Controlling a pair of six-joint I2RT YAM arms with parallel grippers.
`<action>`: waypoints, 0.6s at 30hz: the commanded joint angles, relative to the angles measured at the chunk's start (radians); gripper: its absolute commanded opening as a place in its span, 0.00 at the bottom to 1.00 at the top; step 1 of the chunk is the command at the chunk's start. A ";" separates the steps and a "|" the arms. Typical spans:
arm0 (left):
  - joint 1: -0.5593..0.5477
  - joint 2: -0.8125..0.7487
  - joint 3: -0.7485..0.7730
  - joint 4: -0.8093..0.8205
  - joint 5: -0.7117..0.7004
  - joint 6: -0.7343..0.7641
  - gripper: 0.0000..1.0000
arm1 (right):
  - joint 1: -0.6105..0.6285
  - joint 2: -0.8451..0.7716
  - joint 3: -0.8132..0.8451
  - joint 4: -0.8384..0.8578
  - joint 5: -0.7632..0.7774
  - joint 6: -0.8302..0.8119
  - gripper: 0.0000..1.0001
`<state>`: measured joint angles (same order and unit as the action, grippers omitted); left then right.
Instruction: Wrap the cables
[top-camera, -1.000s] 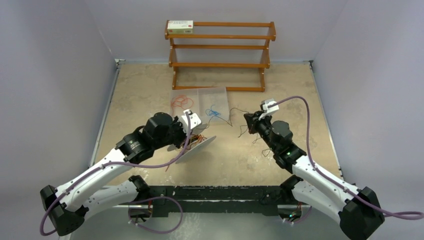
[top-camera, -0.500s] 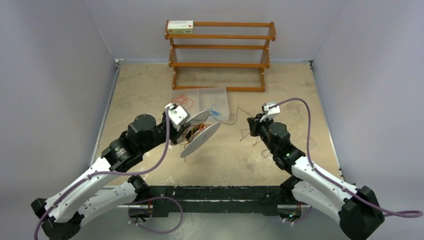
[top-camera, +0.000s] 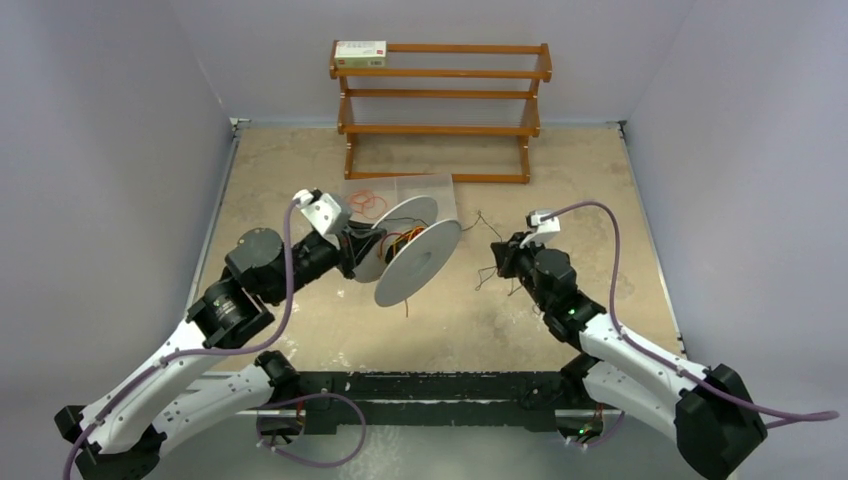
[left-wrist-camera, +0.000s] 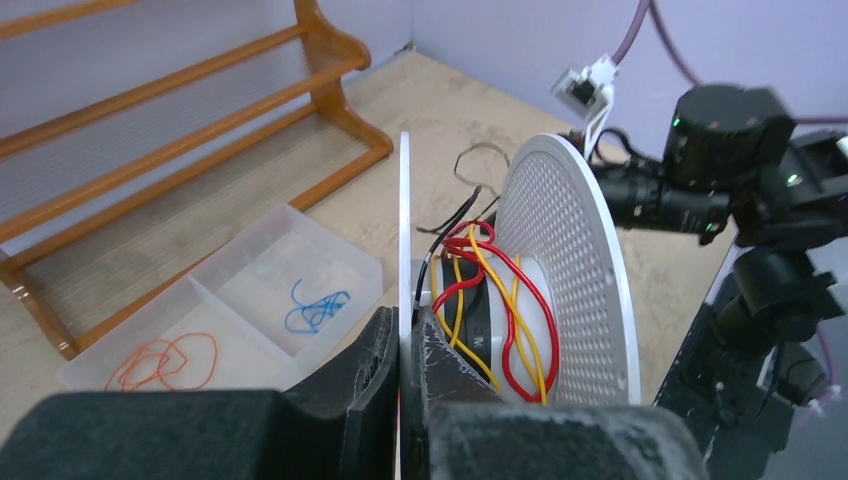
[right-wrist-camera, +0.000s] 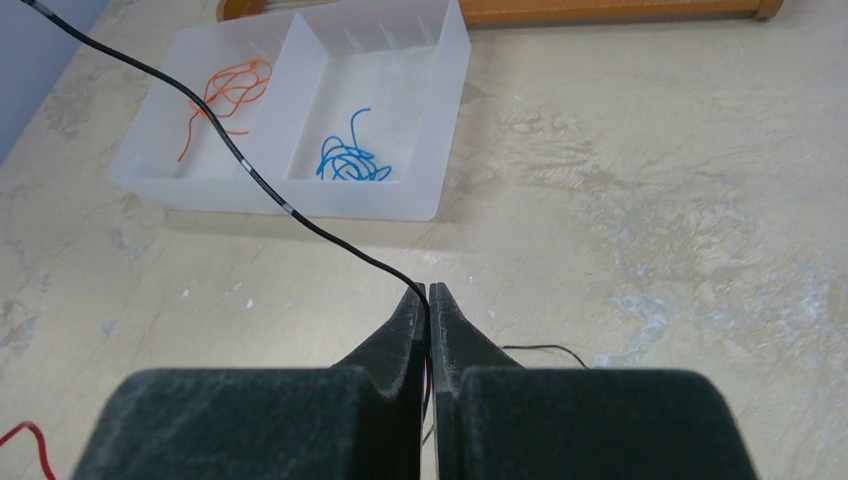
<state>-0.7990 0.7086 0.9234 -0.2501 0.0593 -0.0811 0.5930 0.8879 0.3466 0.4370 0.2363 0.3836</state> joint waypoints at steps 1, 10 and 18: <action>0.003 -0.026 0.088 0.183 -0.024 -0.110 0.00 | -0.007 0.026 -0.024 0.106 -0.034 0.092 0.00; 0.003 -0.007 0.115 0.288 -0.298 -0.252 0.00 | -0.008 0.098 -0.096 0.242 -0.125 0.197 0.00; 0.003 0.004 0.114 0.359 -0.458 -0.341 0.00 | -0.007 0.297 -0.041 0.368 -0.219 0.173 0.00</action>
<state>-0.7990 0.7280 0.9829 -0.0814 -0.2707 -0.3378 0.5880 1.1072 0.2569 0.6758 0.0864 0.5442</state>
